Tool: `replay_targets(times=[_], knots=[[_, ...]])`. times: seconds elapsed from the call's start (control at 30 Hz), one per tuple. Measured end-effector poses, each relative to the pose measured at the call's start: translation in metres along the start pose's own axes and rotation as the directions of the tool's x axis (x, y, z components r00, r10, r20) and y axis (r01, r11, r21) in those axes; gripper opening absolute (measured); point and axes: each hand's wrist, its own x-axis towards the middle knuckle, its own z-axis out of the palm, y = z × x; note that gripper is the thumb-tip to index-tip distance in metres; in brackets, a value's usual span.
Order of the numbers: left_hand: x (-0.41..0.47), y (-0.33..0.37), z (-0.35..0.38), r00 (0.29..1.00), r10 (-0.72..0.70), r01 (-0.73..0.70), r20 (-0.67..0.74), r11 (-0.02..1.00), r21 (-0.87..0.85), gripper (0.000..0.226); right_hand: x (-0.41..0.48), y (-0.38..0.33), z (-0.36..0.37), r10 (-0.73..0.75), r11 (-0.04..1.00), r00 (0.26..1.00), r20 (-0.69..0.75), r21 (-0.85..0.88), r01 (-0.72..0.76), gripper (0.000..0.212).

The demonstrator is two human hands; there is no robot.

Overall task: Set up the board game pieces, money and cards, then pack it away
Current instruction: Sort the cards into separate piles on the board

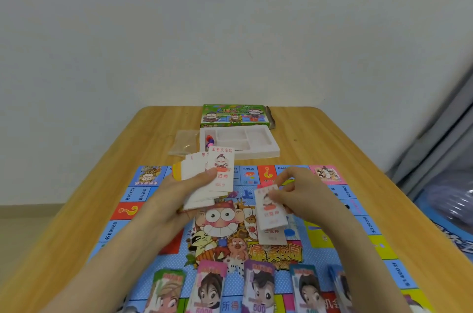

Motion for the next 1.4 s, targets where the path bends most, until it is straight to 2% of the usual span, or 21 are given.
replay_targets(times=[0.1,0.23,0.47,0.53,0.6,0.67,0.73,0.8,0.9,1.03,1.17,1.3,1.37,1.4], knots=[[0.0,-0.001,-0.001,1.0,-0.01,0.01,-0.004,1.0,-0.002,0.024,0.0,0.001,0.004,0.02,0.988,0.999,0.04,-0.156,-0.014,0.022],[0.001,-0.001,-0.001,1.0,-0.008,0.008,0.011,1.0,0.014,0.021,-0.001,-0.001,0.011,0.017,0.942,1.0,0.019,-0.336,-0.009,0.032],[0.001,-0.002,-0.002,1.0,-0.007,0.006,0.029,0.999,0.046,0.034,-0.002,0.002,0.013,0.029,0.904,0.999,0.03,-0.428,-0.014,0.03],[0.0,-0.003,-0.001,0.999,-0.01,0.008,0.033,0.998,0.067,0.035,-0.001,0.004,0.013,-0.014,0.89,1.0,-0.006,-0.455,0.01,0.029],[-0.001,-0.003,0.0,0.999,-0.018,0.015,0.044,0.996,0.089,0.037,0.0,0.003,0.014,-0.125,0.934,0.988,-0.092,-0.346,0.086,0.024],[-0.002,-0.003,0.0,0.998,-0.03,0.023,0.064,0.995,0.099,0.037,-0.001,-0.003,0.014,-0.213,0.977,0.966,-0.149,-0.051,0.208,0.015],[-0.002,-0.002,0.0,0.994,-0.043,0.031,0.096,0.992,0.125,0.04,-0.004,-0.013,0.014,-0.251,0.933,0.959,-0.132,0.231,0.276,0.012],[-0.003,-0.003,0.0,0.988,-0.048,0.023,0.148,0.986,0.163,0.044,-0.008,-0.018,0.017,-0.273,0.886,0.957,-0.095,0.363,0.289,0.015],[-0.004,-0.005,0.001,0.976,-0.061,0.022,0.208,0.983,0.185,0.045,-0.008,-0.02,0.024,-0.339,0.883,0.931,-0.135,0.296,0.364,0.029],[-0.003,-0.008,0.001,0.97,-0.077,0.034,0.23,0.982,0.188,0.042,-0.009,-0.019,0.027,-0.425,0.852,0.873,-0.239,0.22,0.475,0.028],[-0.002,-0.009,0.0,0.971,-0.078,0.037,0.224,0.983,0.181,0.043,-0.011,-0.02,0.025,-0.431,0.832,0.863,-0.263,0.256,0.493,0.027],[-0.001,-0.008,0.0,0.977,-0.056,0.022,0.206,0.986,0.164,0.044,-0.01,-0.021,0.021,-0.316,0.828,0.884,-0.344,0.355,0.434,0.016],[0.0,-0.008,-0.001,0.98,-0.053,0.025,0.191,0.989,0.146,0.044,-0.006,-0.014,0.014,-0.22,0.878,0.903,-0.368,0.329,0.348,0.014],[0.001,-0.008,-0.002,0.982,-0.053,0.027,0.181,0.99,0.14,0.045,-0.004,-0.01,0.01,-0.176,0.918,0.93,-0.324,0.286,0.274,0.013]])
